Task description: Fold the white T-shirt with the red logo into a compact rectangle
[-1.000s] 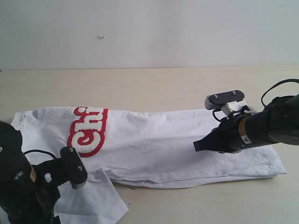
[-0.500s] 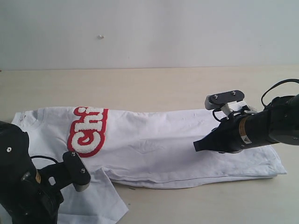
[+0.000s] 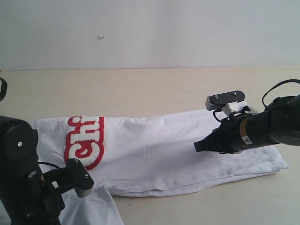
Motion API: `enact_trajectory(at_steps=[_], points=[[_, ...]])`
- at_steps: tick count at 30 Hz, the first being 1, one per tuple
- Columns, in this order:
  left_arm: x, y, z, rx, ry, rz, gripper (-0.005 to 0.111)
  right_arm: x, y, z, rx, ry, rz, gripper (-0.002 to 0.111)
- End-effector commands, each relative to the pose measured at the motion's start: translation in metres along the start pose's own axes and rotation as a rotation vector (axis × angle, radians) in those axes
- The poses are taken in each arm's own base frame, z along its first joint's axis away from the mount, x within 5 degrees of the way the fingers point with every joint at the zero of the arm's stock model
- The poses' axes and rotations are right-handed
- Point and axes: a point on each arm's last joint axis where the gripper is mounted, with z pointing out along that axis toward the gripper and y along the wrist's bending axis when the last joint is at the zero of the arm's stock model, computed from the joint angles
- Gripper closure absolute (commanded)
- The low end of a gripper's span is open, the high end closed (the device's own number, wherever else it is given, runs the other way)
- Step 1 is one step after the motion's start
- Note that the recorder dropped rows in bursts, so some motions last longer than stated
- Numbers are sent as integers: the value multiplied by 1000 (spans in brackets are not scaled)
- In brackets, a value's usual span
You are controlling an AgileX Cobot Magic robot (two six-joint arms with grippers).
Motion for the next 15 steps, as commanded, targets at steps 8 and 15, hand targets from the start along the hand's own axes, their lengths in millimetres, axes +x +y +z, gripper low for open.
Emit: enact_trajectory(at_steps=[8, 15], points=[[-12, -8, -51, 58, 66, 159, 107, 0, 0, -3, -2, -6, -4, 108], [-28, 2, -75, -59, 30, 236, 107, 0, 0, -3, 2, -4, -5, 108]])
